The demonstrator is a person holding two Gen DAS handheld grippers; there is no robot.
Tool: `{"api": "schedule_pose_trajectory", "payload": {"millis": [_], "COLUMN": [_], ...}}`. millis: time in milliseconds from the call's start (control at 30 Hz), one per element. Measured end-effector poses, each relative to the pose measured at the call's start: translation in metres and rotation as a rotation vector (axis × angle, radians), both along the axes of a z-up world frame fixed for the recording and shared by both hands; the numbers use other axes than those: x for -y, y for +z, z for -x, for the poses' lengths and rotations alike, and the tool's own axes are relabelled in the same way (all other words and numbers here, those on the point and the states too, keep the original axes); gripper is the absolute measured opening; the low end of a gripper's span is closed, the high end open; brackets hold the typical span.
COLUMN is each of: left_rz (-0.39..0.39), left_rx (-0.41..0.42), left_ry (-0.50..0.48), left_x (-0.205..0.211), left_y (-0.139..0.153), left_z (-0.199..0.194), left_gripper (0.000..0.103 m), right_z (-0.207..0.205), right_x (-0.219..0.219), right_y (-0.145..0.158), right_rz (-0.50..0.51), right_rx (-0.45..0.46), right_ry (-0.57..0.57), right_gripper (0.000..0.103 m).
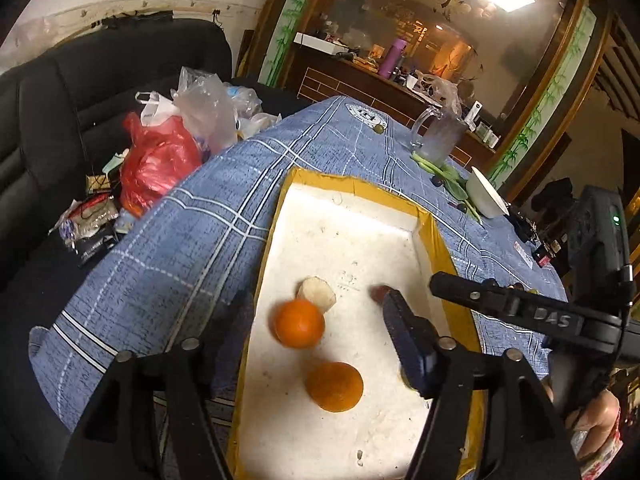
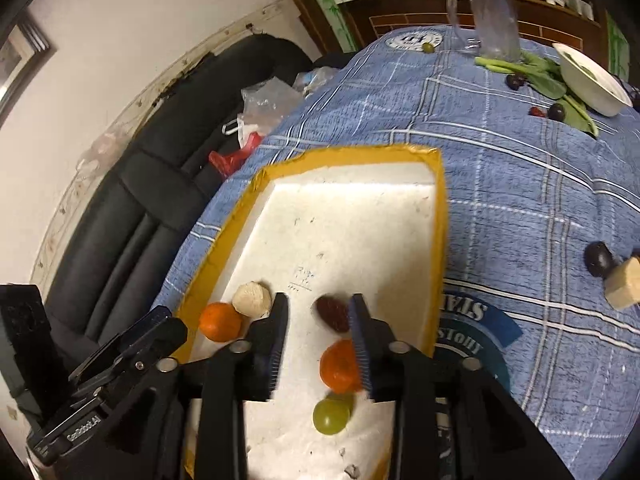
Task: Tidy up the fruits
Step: 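Lower the date and orange into the white tray and open both grippers, then move both grippers back toward the beige bread cakes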
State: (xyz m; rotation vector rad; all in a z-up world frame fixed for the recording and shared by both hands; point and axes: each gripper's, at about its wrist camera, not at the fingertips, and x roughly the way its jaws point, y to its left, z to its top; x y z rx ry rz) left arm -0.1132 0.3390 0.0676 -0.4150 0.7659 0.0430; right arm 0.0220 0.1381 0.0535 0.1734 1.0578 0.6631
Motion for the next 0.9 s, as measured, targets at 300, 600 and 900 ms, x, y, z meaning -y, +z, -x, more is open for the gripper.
{"api": "schedule_pose_trajectory", "payload": {"millis": [300, 600, 900], "left_rz": [-0.132, -0.345, -0.423], "left_rx": [0.043, 0.117, 0.135], "left_ry": [-0.012, -0.072, -0.127], "left_x": [0.044, 0.135, 0.186], "left_y": [0.025, 0.063, 0.077], "left_z": [0.017, 0.042, 0.061], "left_gripper": [0.072, 0.084, 0.085], "right_z": [0.036, 0.083, 0.115], "right_x": [0.033, 0.111, 0.172], "right_y": [0.017, 0.037, 0.042], "right_rz": [-0.042, -0.051, -0.079], "right_rx": [0.076, 0.188, 0.219], "right_ry": [-0.041, -0.163, -0.266], "right_gripper": [0.045, 0.057, 0.057]}}
